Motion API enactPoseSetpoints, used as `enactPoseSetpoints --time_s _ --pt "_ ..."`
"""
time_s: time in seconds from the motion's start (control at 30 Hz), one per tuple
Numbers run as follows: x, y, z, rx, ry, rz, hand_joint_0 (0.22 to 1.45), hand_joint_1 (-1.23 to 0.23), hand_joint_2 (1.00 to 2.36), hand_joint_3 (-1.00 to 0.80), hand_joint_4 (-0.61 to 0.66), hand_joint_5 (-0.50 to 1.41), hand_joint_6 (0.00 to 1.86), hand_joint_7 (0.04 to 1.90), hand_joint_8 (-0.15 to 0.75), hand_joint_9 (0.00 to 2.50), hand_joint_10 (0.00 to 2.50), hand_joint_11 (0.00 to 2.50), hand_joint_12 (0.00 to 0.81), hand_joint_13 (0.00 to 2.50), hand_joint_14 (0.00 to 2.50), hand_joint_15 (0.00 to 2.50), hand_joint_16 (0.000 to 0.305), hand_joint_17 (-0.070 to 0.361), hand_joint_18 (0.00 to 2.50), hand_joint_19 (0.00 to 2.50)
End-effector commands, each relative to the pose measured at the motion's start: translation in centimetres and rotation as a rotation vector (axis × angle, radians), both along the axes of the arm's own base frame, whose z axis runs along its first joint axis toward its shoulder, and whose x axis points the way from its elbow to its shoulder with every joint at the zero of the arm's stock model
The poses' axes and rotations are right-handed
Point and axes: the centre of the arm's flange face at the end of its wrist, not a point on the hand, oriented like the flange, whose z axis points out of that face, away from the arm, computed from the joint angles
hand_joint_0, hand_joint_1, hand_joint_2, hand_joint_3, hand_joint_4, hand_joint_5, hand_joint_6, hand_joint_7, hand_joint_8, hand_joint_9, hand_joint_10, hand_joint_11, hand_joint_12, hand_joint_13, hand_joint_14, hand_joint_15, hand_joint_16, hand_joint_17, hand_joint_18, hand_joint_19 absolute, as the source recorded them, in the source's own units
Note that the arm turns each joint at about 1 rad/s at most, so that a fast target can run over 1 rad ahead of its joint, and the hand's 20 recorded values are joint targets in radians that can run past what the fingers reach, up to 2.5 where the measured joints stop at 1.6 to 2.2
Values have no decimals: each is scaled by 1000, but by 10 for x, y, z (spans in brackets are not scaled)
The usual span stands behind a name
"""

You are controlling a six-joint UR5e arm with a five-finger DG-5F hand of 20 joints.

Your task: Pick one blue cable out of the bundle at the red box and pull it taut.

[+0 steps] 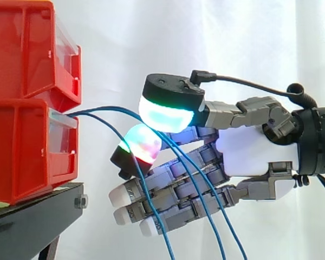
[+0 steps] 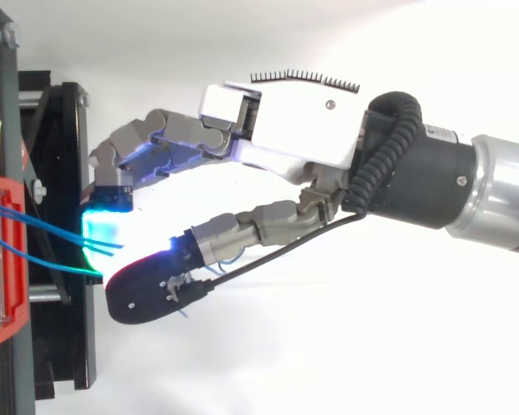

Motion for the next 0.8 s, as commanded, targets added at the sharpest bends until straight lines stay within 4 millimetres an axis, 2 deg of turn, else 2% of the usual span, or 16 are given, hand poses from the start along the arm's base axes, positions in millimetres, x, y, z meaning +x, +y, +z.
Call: enactPoseSetpoints --time_s 0.0,0.27,0.33,0.6,0.77 --pt "0 0 0 0 1 0 622 -787 1010 -359 119 -191 849 1049 313 534 7 283 398 325 0 24 56 126 327 75" --pt "0 0 0 -1 2 0 709 -876 1004 -448 88 -200 862 1023 316 516 6 250 397 343 1 0 56 126 365 30" --pt "0 0 0 0 1 0 742 -875 1000 -500 110 -204 863 1003 324 512 6 231 396 353 0 0 56 125 395 7" --pt "0 1 1 0 1 3 785 -863 1000 -500 125 -218 877 1006 307 486 8 235 392 370 0 0 55 125 430 0" --pt "0 0 1 0 1 6 566 -897 1000 -500 151 -228 877 981 302 463 7 282 402 348 0 21 58 130 388 50"
